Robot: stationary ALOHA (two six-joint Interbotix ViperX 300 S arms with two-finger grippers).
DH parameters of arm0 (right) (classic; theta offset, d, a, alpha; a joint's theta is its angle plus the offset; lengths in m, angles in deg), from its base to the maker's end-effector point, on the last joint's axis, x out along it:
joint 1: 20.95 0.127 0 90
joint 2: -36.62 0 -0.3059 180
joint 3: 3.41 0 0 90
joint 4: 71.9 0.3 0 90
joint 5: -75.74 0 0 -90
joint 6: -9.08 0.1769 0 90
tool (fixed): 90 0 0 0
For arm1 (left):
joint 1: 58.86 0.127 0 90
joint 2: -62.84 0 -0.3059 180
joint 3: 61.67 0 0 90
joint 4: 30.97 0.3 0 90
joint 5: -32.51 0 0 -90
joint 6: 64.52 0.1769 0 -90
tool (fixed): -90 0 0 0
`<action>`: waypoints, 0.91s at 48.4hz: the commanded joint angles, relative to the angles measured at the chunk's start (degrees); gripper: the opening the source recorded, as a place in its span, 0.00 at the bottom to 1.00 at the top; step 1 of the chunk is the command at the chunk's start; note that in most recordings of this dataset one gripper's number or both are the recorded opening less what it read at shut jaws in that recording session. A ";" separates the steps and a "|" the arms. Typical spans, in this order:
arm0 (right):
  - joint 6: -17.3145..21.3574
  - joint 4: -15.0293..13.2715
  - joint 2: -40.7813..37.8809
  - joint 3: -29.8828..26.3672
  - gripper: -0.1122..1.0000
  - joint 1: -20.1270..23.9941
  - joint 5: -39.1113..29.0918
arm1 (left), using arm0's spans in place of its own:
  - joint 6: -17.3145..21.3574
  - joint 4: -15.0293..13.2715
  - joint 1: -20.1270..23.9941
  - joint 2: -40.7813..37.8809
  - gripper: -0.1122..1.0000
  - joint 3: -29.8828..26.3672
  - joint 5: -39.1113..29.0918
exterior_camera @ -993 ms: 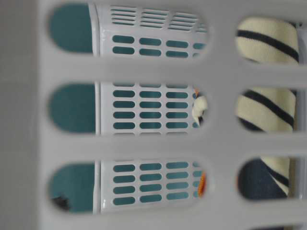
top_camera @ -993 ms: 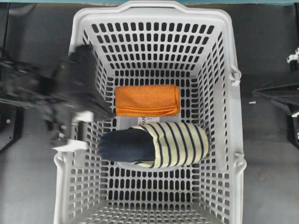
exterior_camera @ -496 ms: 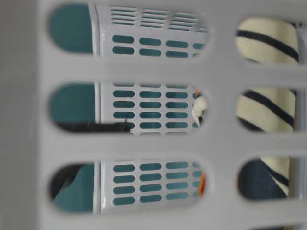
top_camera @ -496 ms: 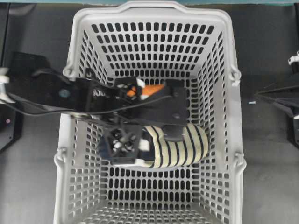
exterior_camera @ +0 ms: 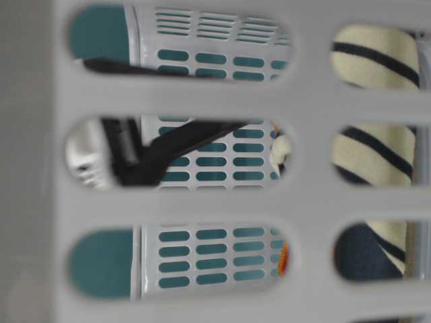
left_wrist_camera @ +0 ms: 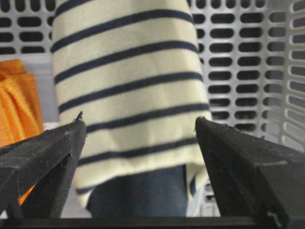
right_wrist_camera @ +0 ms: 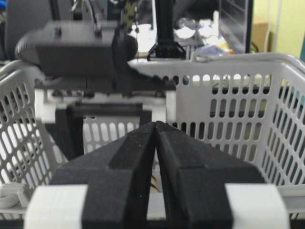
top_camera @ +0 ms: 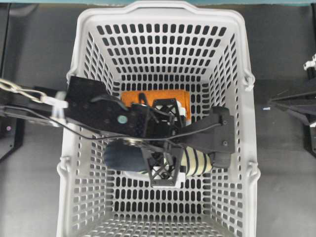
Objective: Pick up the slipper from the shopping basket with the left arm.
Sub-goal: 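Lower the open left gripper around the slipper's striped upper, then close the left gripper on the slipper and lift it upward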
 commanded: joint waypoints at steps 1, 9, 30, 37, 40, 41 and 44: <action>0.09 0.18 -0.26 -0.18 0.10 0.18 0.26 | 0.09 0.18 0.09 -0.53 0.91 -0.44 0.00; 0.09 0.18 -0.35 0.00 0.10 0.18 0.26 | 0.09 0.18 0.00 -2.46 0.91 0.62 0.44; 0.09 0.18 -0.26 0.44 0.10 0.18 0.26 | 0.70 0.18 0.00 -2.29 0.51 4.31 1.49; 0.09 0.18 -0.26 0.62 0.10 0.18 0.26 | 0.97 0.18 -0.18 -1.41 0.19 3.16 1.23; 0.09 0.18 -0.26 0.62 0.10 0.18 0.26 | 0.97 0.18 -0.18 -0.70 0.13 2.37 0.79; 0.09 0.18 -0.26 0.70 0.10 0.18 0.26 | 0.97 0.18 -0.18 -0.53 0.13 2.02 0.53; 0.09 0.18 -0.26 0.70 0.10 0.18 0.26 | 0.97 0.18 -0.18 0.09 0.13 0.79 -0.70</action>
